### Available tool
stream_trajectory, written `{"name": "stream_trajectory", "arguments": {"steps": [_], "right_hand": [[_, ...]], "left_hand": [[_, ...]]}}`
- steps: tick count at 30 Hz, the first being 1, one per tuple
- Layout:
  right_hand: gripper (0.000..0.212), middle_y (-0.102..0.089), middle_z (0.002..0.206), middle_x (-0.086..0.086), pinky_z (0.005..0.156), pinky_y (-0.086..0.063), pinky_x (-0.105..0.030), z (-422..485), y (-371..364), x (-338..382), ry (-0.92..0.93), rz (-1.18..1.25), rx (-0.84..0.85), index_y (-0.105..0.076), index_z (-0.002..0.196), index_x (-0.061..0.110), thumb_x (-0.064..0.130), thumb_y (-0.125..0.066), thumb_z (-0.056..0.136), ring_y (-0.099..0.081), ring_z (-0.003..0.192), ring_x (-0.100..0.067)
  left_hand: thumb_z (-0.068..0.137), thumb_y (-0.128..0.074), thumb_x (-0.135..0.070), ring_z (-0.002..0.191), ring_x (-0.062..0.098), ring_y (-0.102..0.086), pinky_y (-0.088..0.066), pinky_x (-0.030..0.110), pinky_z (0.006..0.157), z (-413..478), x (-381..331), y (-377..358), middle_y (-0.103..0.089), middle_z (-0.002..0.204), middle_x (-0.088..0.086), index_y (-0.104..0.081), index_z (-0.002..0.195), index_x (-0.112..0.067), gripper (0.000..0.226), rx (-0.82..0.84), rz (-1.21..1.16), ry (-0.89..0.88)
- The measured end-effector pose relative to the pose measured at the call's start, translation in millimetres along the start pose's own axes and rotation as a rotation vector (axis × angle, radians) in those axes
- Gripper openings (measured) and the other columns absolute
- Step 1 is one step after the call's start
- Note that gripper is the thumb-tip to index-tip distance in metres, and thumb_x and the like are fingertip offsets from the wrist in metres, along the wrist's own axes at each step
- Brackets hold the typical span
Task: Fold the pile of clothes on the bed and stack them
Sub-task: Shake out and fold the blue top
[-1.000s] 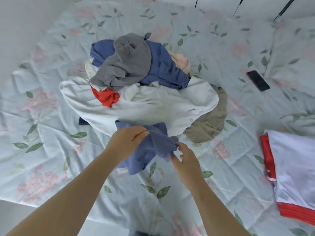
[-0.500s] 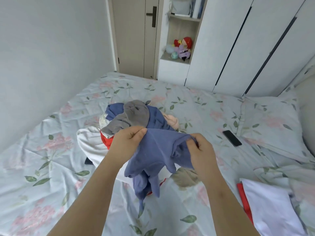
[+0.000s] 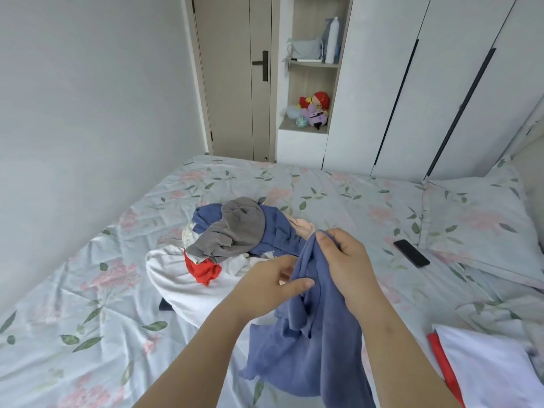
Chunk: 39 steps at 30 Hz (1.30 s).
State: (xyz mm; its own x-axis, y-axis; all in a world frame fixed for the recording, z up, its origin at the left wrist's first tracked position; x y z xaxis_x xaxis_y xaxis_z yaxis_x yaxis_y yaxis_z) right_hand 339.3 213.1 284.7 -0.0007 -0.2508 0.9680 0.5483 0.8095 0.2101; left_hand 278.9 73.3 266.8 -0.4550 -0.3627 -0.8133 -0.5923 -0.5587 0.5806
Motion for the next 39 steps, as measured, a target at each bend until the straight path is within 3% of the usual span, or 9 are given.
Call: {"name": "stream_trajectory", "arguments": {"steps": [3, 6, 11, 16, 20, 25, 29, 35, 39], "right_hand": [[0.035, -0.040, 0.063, -0.005, 0.048, -0.031, -0.016, 2, 6, -3, 0.010, -0.048, -0.005, -0.050, 0.076, -0.003, 0.027, -0.053, 0.095, -0.035, 0.053, -0.009], [0.034, -0.039, 0.061, 0.001, 0.058, -0.034, -0.023, 5, 22, -12, -0.021, -0.108, -0.076, -0.048, 0.072, 0.000, 0.027, -0.057, 0.091, -0.037, 0.058, -0.007], [0.015, -0.062, 0.080, -0.012, 0.073, -0.048, -0.036, 6, 31, -28, -0.060, -0.293, -0.073, -0.064, 0.082, 0.013, 0.024, -0.058, 0.090, -0.054, 0.073, -0.025], [0.018, -0.056, 0.074, 0.014, 0.058, -0.035, -0.007, 8, 22, -29, 0.018, -0.453, 0.031, -0.058, 0.086, 0.027, 0.011, -0.054, 0.093, -0.050, 0.068, -0.003], [0.014, -0.044, 0.057, 0.011, 0.055, -0.031, -0.016, 11, 20, -30, 0.004, -0.587, 0.097, -0.060, 0.078, 0.020, 0.014, -0.056, 0.091, -0.040, 0.057, -0.007], [0.014, -0.061, 0.073, 0.004, 0.069, -0.041, -0.030, 16, 21, -28, -0.028, -0.542, 0.003, -0.064, 0.089, 0.014, 0.014, -0.051, 0.094, -0.054, 0.073, -0.019], [0.017, -0.062, 0.083, 0.000, 0.071, -0.044, -0.034, 19, 26, -31, -0.044, -0.525, -0.115, -0.062, 0.095, 0.019, 0.014, -0.046, 0.096, -0.057, 0.081, -0.025], [0.023, -0.059, 0.105, -0.015, 0.071, -0.040, -0.028, 26, 36, -29, -0.038, -0.305, -0.315, -0.065, 0.099, 0.011, 0.003, -0.045, 0.093, -0.055, 0.083, -0.025], [0.031, -0.058, 0.084, -0.001, 0.065, -0.040, -0.030, 26, 36, -22, -0.078, -0.077, -0.319, -0.058, 0.085, 0.026, 0.003, -0.040, 0.095, -0.051, 0.074, -0.018]], "left_hand": [[0.094, -0.054, -0.023, 0.072, 0.017, -0.048, -0.033, 0.021, 0.061, 5, 7, -5, -0.054, 0.071, -0.001, -0.050, 0.072, -0.013, 0.024, -0.082, 0.144, 0.041], [0.095, -0.054, -0.024, 0.067, 0.017, -0.046, -0.036, 0.027, 0.063, 5, 13, 9, -0.053, 0.071, 0.007, -0.056, 0.079, 0.000, 0.029, -0.161, -0.128, 0.141], [0.095, -0.054, -0.022, 0.076, 0.022, -0.049, -0.040, 0.035, 0.072, 12, 10, 29, -0.057, 0.078, 0.014, -0.062, 0.080, 0.003, 0.030, -0.268, -0.512, 0.247], [0.095, -0.054, -0.021, 0.072, 0.015, -0.063, -0.051, 0.025, 0.068, 22, 8, 44, -0.070, 0.074, 0.003, -0.071, 0.066, -0.017, 0.034, -0.327, -0.796, 0.316], [0.095, -0.054, -0.022, 0.072, 0.019, -0.067, -0.056, 0.028, 0.070, 25, 9, 63, -0.072, 0.078, 0.010, -0.070, 0.081, -0.007, 0.025, -0.372, -0.930, 0.349], [0.096, -0.051, -0.023, 0.082, 0.022, -0.067, -0.055, 0.029, 0.070, 27, 13, 76, -0.070, 0.093, 0.013, -0.067, 0.095, -0.005, 0.024, -0.442, -1.002, 0.383], [0.095, -0.053, -0.026, 0.107, 0.029, -0.062, -0.048, 0.040, 0.095, 27, 19, 84, -0.066, 0.113, 0.016, -0.063, 0.116, -0.003, 0.032, -0.499, -1.065, 0.433], [0.095, -0.053, -0.025, 0.072, 0.011, -0.065, -0.050, 0.024, 0.060, 29, 27, 99, -0.070, 0.081, 0.001, -0.066, 0.095, -0.011, 0.018, -0.690, -1.006, 0.418], [0.096, -0.054, -0.023, 0.067, 0.007, -0.061, -0.048, 0.018, 0.053, 32, 28, 97, -0.066, 0.074, -0.004, -0.065, 0.081, -0.018, 0.019, -0.715, -0.916, 0.394]]}}
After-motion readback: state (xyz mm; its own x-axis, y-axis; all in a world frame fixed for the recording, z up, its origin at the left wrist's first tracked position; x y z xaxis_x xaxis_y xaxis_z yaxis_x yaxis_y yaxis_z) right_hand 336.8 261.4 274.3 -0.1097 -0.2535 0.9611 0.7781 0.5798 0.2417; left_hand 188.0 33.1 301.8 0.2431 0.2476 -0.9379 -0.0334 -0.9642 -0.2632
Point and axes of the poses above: each hand's wrist, its own z-axis towards the middle knuckle, its own y-axis out of the back of the hand, x = y × z, the point moved 1 cm from there along z, towards the middle knuckle
